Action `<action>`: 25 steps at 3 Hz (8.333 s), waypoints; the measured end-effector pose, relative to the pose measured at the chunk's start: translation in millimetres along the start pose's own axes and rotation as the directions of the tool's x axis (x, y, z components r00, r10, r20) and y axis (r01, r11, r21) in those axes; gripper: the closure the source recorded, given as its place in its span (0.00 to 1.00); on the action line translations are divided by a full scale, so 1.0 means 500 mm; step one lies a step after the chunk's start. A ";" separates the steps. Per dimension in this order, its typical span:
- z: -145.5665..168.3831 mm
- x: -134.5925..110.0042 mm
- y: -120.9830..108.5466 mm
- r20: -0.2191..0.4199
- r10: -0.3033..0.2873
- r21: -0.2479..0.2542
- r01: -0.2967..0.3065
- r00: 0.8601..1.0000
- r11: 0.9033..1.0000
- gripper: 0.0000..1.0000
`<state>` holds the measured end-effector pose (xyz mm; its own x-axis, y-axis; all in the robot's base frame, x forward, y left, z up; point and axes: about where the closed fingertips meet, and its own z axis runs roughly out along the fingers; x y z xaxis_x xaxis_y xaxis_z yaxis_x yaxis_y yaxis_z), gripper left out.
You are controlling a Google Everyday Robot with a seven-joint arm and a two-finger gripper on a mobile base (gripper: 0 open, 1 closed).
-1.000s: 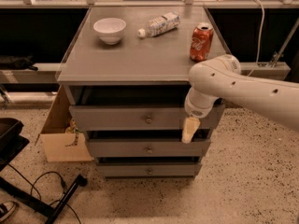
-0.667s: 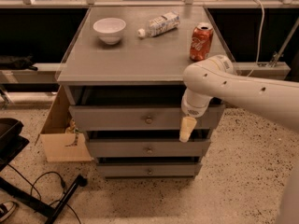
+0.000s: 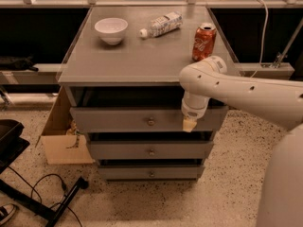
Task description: Open top drawer
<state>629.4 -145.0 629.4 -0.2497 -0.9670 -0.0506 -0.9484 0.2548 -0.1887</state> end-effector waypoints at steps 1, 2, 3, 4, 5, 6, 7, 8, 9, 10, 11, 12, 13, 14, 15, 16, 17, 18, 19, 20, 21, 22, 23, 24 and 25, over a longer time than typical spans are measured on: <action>-0.005 0.011 0.004 -0.009 0.004 -0.008 -0.004 1.000 1.000 0.74; -0.014 0.011 0.001 -0.009 0.003 -0.008 -0.003 1.000 1.000 0.96; -0.031 0.026 0.013 -0.015 -0.002 -0.024 0.001 1.000 1.000 1.00; -0.031 0.026 0.013 -0.015 -0.002 -0.024 0.001 1.000 1.000 1.00; -0.040 0.037 0.025 -0.015 -0.010 -0.034 0.010 1.000 0.999 1.00; -0.050 0.050 0.039 -0.011 -0.019 -0.044 0.018 1.000 0.999 1.00; -0.059 0.059 0.054 -0.005 -0.027 -0.054 0.027 1.000 0.998 1.00; -0.067 0.069 0.068 0.002 -0.036 -0.064 0.036 0.999 0.997 1.00; -0.067 0.068 0.068 0.002 -0.036 -0.064 0.036 0.999 0.997 1.00; -0.075 0.076 0.081 0.011 -0.045 -0.074 0.046 0.999 0.996 1.00; -0.075 0.076 0.082 0.011 -0.045 -0.074 0.046 0.999 0.996 0.81; -0.075 0.076 0.082 0.011 -0.045 -0.074 0.046 0.999 0.996 0.59; -0.075 0.076 0.082 0.011 -0.045 -0.074 0.046 0.999 0.996 0.35; -0.075 0.076 0.082 0.011 -0.045 -0.074 0.046 0.999 0.996 0.11; -0.075 0.076 0.082 0.011 -0.045 -0.074 0.046 0.999 0.996 0.00; -0.074 0.076 0.082 0.011 -0.045 -0.074 0.046 0.999 0.996 0.00; -0.058 0.058 0.088 0.014 -0.058 -0.097 0.059 0.998 0.994 0.00; -0.041 0.020 0.131 0.019 -0.076 -0.153 0.078 0.997 0.985 0.00; -0.046 -0.020 0.186 0.027 -0.105 -0.199 0.108 0.994 0.974 0.00; -0.054 -0.049 0.246 0.036 -0.136 -0.238 0.140 0.990 0.961 0.14; -0.065 -0.045 0.296 0.019 -0.147 -0.286 0.146 0.989 0.947 0.37; -0.084 -0.022 0.310 0.000 -0.123 -0.304 0.118 0.992 0.945 0.68; -0.093 -0.005 0.320 -0.019 -0.109 -0.315 0.098 0.994 0.944 0.92; -0.111 0.041 0.349 -0.057 -0.072 -0.341 0.049 0.996 0.939 1.00; -0.111 0.034 0.353 -0.059 -0.069 -0.344 0.044 0.996 0.938 1.00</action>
Offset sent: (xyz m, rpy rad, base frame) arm -0.1179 -0.1105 0.0454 -0.1287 0.1114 -0.0384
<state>446.8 -116.5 649.6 -0.1951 -0.9806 0.0208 -0.9679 0.1959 0.1578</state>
